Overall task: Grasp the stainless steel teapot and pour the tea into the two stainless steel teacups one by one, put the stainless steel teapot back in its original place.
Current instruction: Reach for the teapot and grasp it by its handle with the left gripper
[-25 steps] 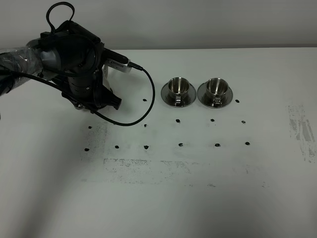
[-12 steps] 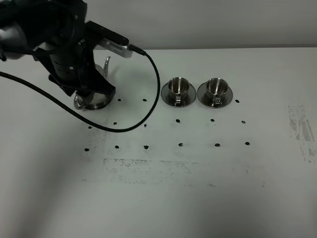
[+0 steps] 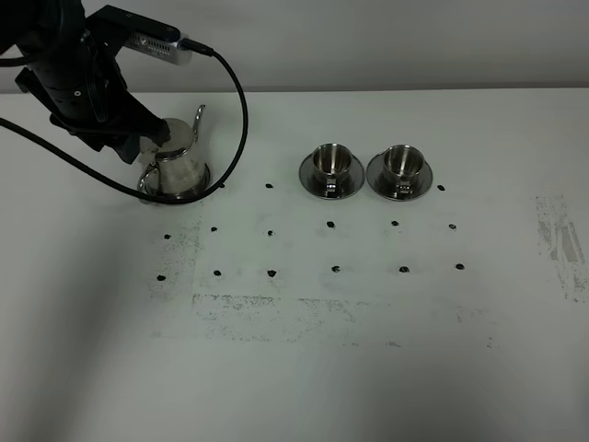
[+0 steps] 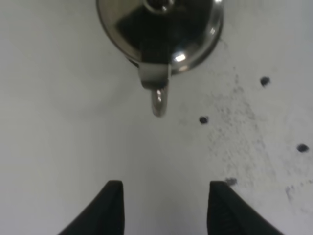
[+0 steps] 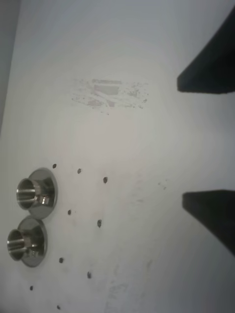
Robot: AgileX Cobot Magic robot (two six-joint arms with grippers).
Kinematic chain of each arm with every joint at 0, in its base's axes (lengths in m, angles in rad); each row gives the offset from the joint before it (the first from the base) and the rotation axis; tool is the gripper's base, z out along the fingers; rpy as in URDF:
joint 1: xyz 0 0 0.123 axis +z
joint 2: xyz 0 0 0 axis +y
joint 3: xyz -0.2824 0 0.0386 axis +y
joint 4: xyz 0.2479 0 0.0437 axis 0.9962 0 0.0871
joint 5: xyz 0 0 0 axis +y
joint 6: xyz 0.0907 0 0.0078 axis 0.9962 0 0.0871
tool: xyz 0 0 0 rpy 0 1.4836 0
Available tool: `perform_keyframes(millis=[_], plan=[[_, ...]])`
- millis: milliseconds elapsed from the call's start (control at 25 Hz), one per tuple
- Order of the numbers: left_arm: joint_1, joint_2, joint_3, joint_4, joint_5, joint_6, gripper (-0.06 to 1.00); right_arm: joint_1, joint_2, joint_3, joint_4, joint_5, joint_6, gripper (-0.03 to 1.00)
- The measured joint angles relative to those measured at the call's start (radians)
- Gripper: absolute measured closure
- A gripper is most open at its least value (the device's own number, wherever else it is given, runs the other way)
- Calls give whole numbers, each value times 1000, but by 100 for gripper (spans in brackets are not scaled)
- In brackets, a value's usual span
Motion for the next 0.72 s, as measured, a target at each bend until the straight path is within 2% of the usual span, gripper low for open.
perform_keyframes(millis=[280,720], plan=[[19,66,0,-12,-71,16,55,0,0,0,0,0,0,50],[20,142,0,-29,-107,32,55,0,0,0,0,0,0,50]])
